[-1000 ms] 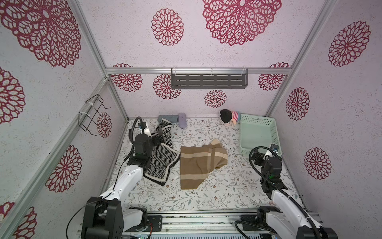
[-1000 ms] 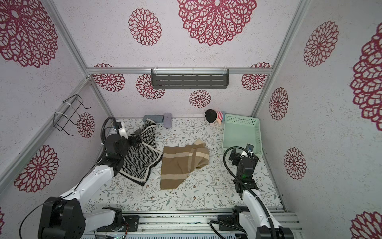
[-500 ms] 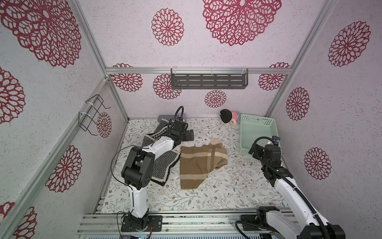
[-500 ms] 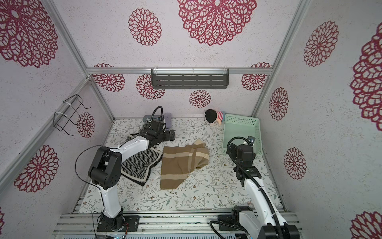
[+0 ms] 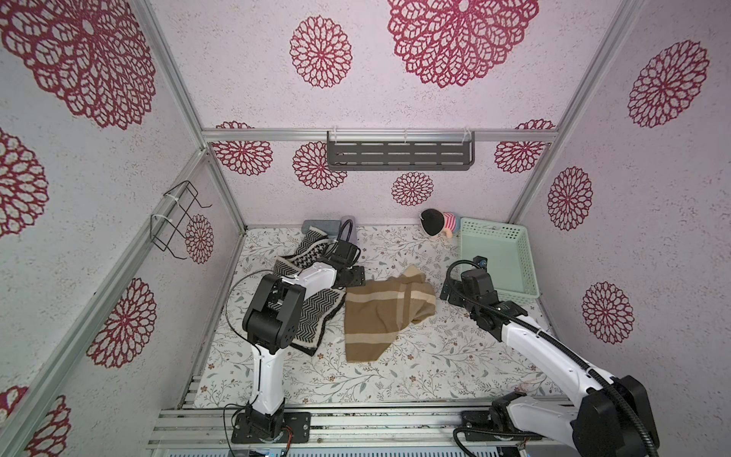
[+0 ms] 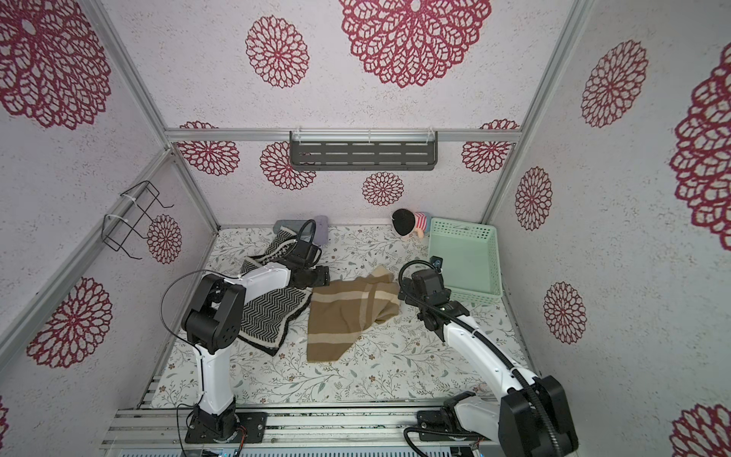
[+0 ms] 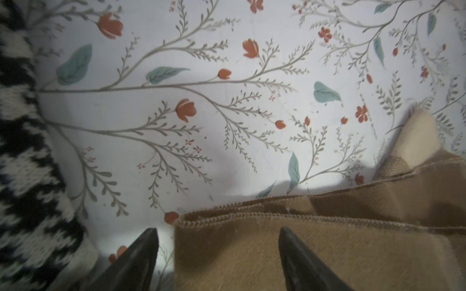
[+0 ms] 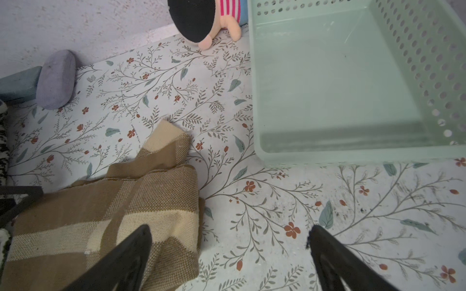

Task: Roll up the scarf and place it into the basket
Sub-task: Flatten out the scarf at the center of the board.

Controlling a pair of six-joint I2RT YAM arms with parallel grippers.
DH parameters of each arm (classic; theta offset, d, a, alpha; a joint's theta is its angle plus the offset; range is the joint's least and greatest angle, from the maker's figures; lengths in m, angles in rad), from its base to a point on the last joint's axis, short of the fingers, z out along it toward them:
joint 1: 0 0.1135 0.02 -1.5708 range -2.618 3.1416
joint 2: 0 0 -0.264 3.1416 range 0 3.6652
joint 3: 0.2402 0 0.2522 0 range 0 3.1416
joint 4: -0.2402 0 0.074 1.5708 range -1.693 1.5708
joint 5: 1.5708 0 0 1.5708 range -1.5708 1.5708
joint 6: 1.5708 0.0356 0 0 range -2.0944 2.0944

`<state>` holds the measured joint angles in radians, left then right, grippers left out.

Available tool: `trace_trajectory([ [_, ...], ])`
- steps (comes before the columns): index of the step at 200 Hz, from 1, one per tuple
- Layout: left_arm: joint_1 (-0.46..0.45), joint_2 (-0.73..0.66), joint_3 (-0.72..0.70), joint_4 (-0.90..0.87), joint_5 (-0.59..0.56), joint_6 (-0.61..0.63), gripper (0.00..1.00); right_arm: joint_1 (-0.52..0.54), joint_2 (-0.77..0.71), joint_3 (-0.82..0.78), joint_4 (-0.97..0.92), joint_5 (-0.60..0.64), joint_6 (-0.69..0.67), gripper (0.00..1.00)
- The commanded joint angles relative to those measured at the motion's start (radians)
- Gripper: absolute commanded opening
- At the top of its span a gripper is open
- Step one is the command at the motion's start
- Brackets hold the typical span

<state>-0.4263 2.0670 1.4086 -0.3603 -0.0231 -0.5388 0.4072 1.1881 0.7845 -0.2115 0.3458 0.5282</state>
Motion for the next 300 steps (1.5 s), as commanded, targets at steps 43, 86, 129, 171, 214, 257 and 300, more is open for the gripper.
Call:
trace_trajectory([
  [43, 0.008, 0.084, 0.006, -0.009, 0.053, -0.013, 0.43, 0.013, 0.033, 0.038, 0.014, 0.023, 0.068, 0.99],
  [86, 0.022, -0.049, 0.067, -0.055, 0.014, 0.049, 0.02, 0.013, 0.052, 0.077, -0.027, 0.051, 0.067, 0.99],
  [129, 0.033, -0.234, 0.374, -0.224, -0.102, 0.239, 0.0, 0.011, 0.082, 0.131, -0.054, 0.068, 0.052, 0.99],
  [171, 0.061, -0.165, 0.882, -0.39, -0.183, 0.412, 0.0, -0.002, 0.145, 0.228, -0.064, 0.077, -0.011, 0.99],
  [214, -0.022, -0.197, 0.98, -0.413, -0.007, 0.464, 0.0, -0.051, 0.223, 0.37, -0.126, 0.087, -0.04, 0.99],
  [257, -0.206, -0.185, 0.696, -0.444, 0.087, 0.397, 0.0, -0.096, 0.254, 0.419, -0.157, 0.066, -0.048, 0.96],
  [300, -0.45, -0.141, 0.434, -0.267, 0.11, 0.263, 0.0, -0.127, 0.258, 0.418, -0.165, 0.034, -0.064, 0.95],
])
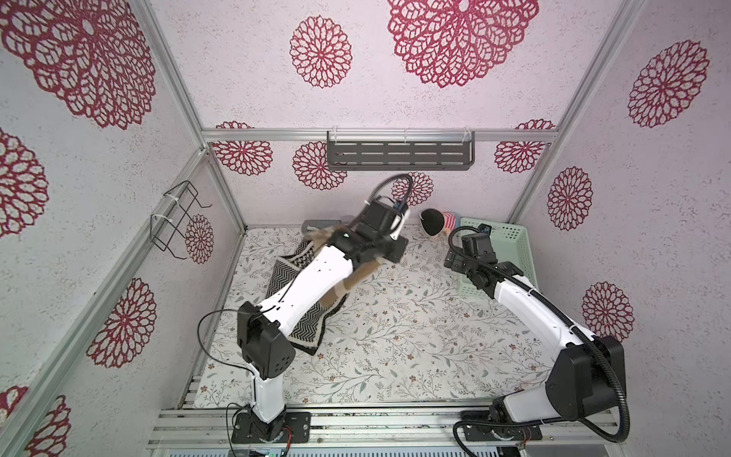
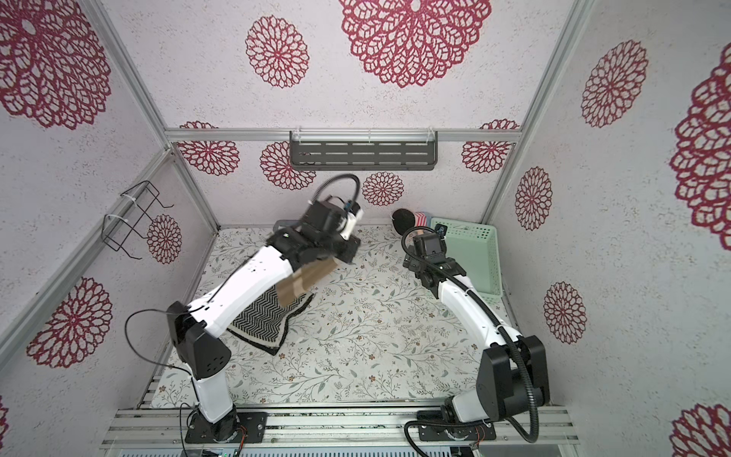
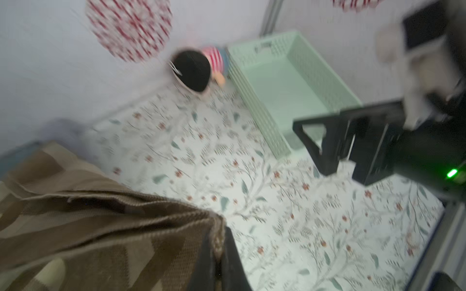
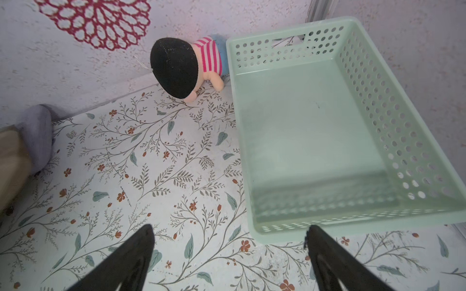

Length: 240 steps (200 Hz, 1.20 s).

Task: Roll up the scarf and place it into the basket
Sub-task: Flatten out the scarf at the center of the board.

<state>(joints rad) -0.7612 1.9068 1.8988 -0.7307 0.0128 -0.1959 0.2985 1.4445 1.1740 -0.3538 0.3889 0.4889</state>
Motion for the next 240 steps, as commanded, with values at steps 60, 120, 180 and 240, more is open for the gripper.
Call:
trace_trajectory([
  [60, -0.242, 0.122, -0.091, 0.173, 0.246, -0.092, 0.56, -0.027, 0.001, 0.005, -0.054, -0.042, -0.051, 0.95],
  [120, -0.133, -0.174, -0.399, 0.281, 0.106, -0.146, 0.86, -0.001, -0.038, -0.113, -0.057, -0.107, -0.077, 0.9],
  [180, 0.272, -0.113, -0.51, 0.356, -0.046, -0.343, 0.77, 0.162, 0.016, -0.154, -0.074, -0.1, -0.005, 0.82],
  [240, 0.463, 0.224, -0.222, 0.281, -0.026, -0.265, 0.65, 0.231, 0.103, -0.101, -0.037, -0.15, 0.055, 0.77],
])
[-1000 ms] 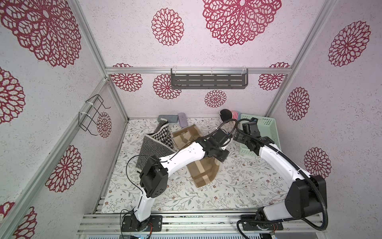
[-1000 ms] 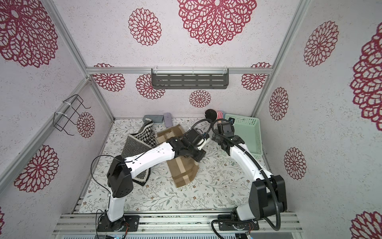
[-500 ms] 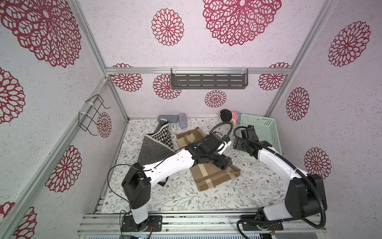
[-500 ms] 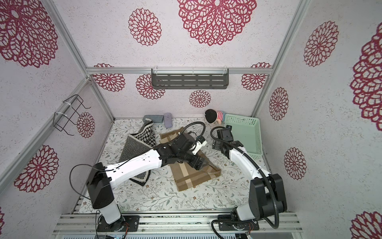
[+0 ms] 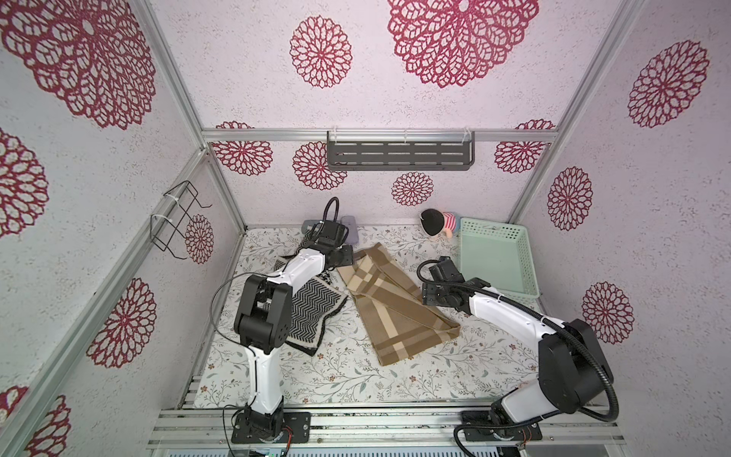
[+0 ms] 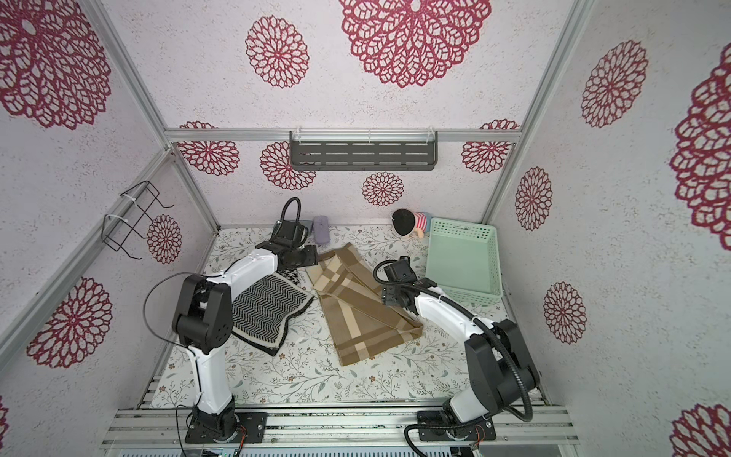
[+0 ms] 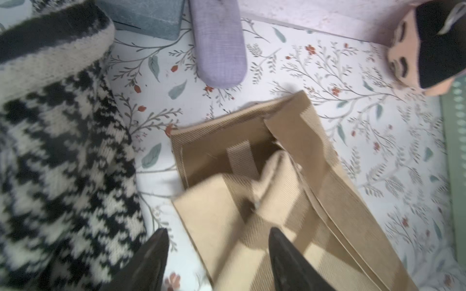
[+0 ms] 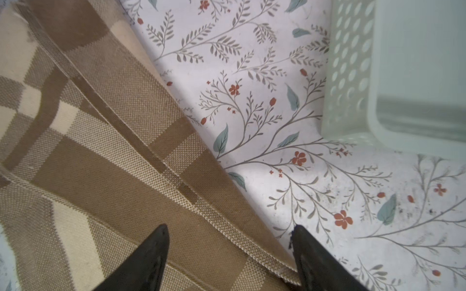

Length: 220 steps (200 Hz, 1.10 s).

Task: Roll up the scarf and place it into the basket
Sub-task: Flatten out the scarf at the center of the board.

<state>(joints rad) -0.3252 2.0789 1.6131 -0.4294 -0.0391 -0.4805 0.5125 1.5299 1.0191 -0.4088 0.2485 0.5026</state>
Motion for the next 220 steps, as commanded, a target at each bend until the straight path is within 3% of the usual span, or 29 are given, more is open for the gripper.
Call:
trace_trajectory([
  [1, 0.029, 0.056, 0.064, -0.02, 0.026, 0.021, 0.65, 0.017, 0.019, 0.056, 0.018, -0.009, 0.042, 0.77],
  [102, 0.072, 0.22, 0.162, -0.097, 0.167, 0.121, 0.64, 0.047, 0.314, 0.328, 0.031, -0.062, 0.024, 0.7],
  [135, 0.072, 0.257, 0.177, -0.121, 0.184, 0.127, 0.59, 0.049, 0.417, 0.442, 0.017, -0.07, -0.009, 0.7],
  [189, 0.072, 0.262, 0.149, -0.109, 0.208, 0.122, 0.41, 0.077, 0.616, 0.689, -0.049, -0.021, -0.114, 0.72],
  [220, 0.072, 0.261, 0.141, -0.106, 0.218, 0.112, 0.23, 0.092, 0.724, 0.819, -0.095, 0.011, -0.163, 0.74],
])
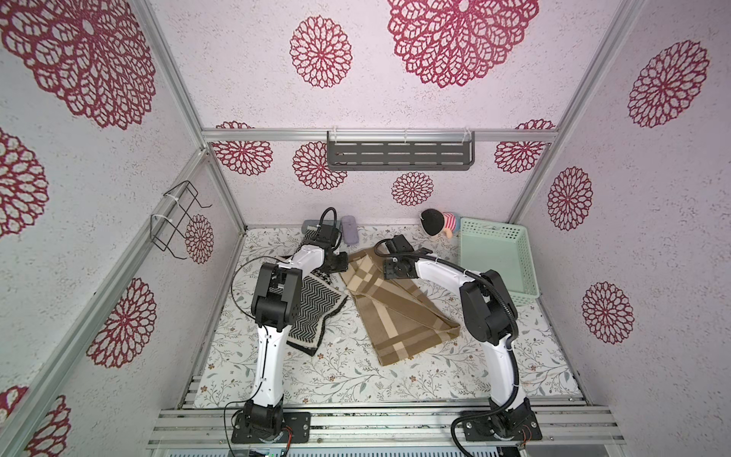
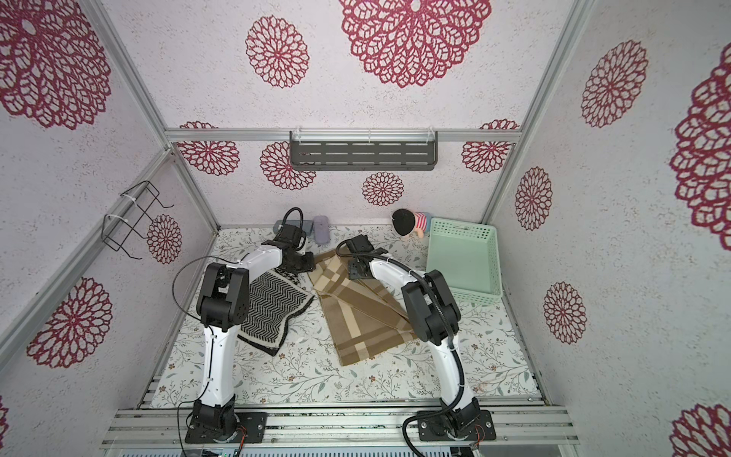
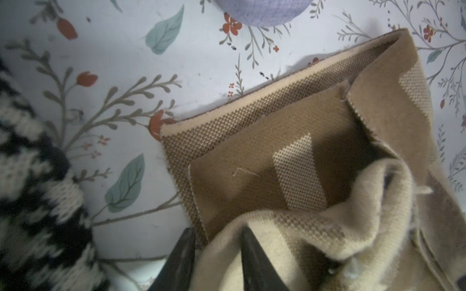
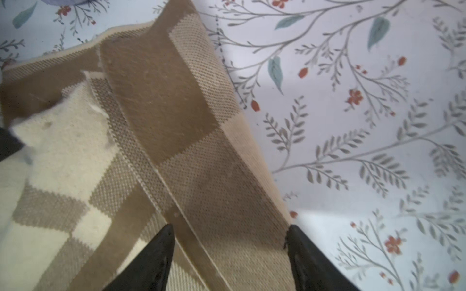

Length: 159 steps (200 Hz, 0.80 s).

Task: Roll up the scarf and place it into the basket
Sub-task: Flatten out the scarf at the center of the board.

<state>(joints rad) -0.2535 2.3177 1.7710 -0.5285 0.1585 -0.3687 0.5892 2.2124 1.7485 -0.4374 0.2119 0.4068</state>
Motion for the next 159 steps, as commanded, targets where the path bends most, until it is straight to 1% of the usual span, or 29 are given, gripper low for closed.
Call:
trace_trajectory([
  [1, 0.0, 0.022, -0.017, -0.007, 0.02, 0.001, 0.23, 0.015, 0.044, 0.092, -0.067, 0.048, -0.069, 0.74],
  [39, 0.001, -0.002, -0.026, -0.004, 0.021, -0.01, 0.0, 0.017, 0.134, 0.198, -0.11, 0.068, -0.097, 0.74],
  [51, 0.001, -0.017, -0.032, -0.004, 0.016, -0.014, 0.0, 0.016, 0.15, 0.227, -0.123, 0.111, -0.106, 0.69],
  [76, 0.001, -0.065, -0.059, 0.0, -0.007, -0.023, 0.0, -0.001, 0.166, 0.277, -0.145, 0.184, -0.126, 0.48],
  [99, 0.003, -0.116, -0.099, 0.01, -0.045, -0.028, 0.0, -0.038, 0.159, 0.281, -0.134, 0.193, -0.137, 0.3],
  [113, 0.008, -0.14, -0.119, 0.012, -0.057, -0.032, 0.0, -0.067, 0.163, 0.285, -0.136, 0.191, -0.141, 0.17],
  [124, 0.009, -0.153, -0.131, 0.011, -0.061, -0.032, 0.0, -0.093, 0.167, 0.285, -0.138, 0.192, -0.145, 0.09],
  [130, 0.012, -0.159, -0.136, 0.01, -0.063, -0.032, 0.0, -0.107, 0.168, 0.285, -0.139, 0.195, -0.146, 0.07],
  [145, 0.014, -0.17, -0.152, 0.007, -0.074, -0.032, 0.0, -0.143, 0.171, 0.285, -0.148, 0.193, -0.144, 0.07],
  [152, 0.015, -0.175, -0.159, 0.005, -0.079, -0.033, 0.0, -0.16, 0.17, 0.285, -0.151, 0.185, -0.142, 0.07],
  [159, 0.016, -0.18, -0.167, 0.004, -0.081, -0.033, 0.0, -0.179, 0.17, 0.284, -0.153, 0.175, -0.14, 0.1],
])
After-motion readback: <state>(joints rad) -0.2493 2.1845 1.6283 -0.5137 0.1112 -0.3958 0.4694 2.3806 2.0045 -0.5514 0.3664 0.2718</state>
